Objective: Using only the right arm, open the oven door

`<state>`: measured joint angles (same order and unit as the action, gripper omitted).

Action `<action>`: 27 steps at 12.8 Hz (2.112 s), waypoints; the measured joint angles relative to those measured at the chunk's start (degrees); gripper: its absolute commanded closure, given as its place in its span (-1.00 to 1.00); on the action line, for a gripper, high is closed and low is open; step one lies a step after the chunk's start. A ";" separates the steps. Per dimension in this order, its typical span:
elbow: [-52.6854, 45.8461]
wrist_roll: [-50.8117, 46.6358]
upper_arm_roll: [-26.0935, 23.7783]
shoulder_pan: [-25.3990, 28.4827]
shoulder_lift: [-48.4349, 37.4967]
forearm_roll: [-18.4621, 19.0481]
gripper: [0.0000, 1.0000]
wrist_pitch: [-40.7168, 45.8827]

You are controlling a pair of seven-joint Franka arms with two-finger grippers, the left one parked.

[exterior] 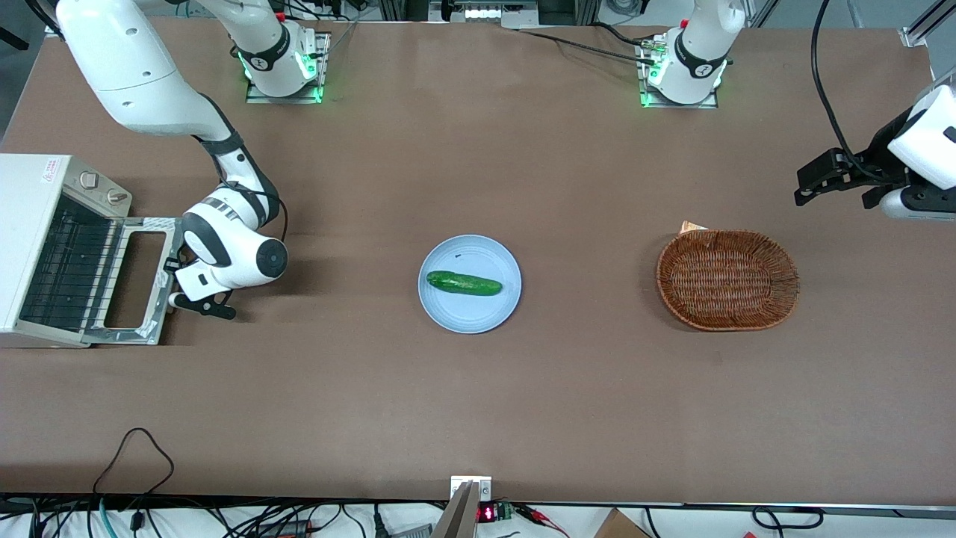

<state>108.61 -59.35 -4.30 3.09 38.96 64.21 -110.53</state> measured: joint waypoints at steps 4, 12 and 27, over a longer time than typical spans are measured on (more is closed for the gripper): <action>-0.37 0.00 -0.15 0.03 0.34 -3.75 0.93 -0.58; -4.56 15.76 -0.56 1.00 -7.15 -26.46 -0.79 5.87; -26.84 50.98 0.52 -7.40 -23.05 -62.51 -0.98 35.94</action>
<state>81.77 -8.36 -3.78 -4.32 15.91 1.71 -74.59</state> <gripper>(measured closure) 0.009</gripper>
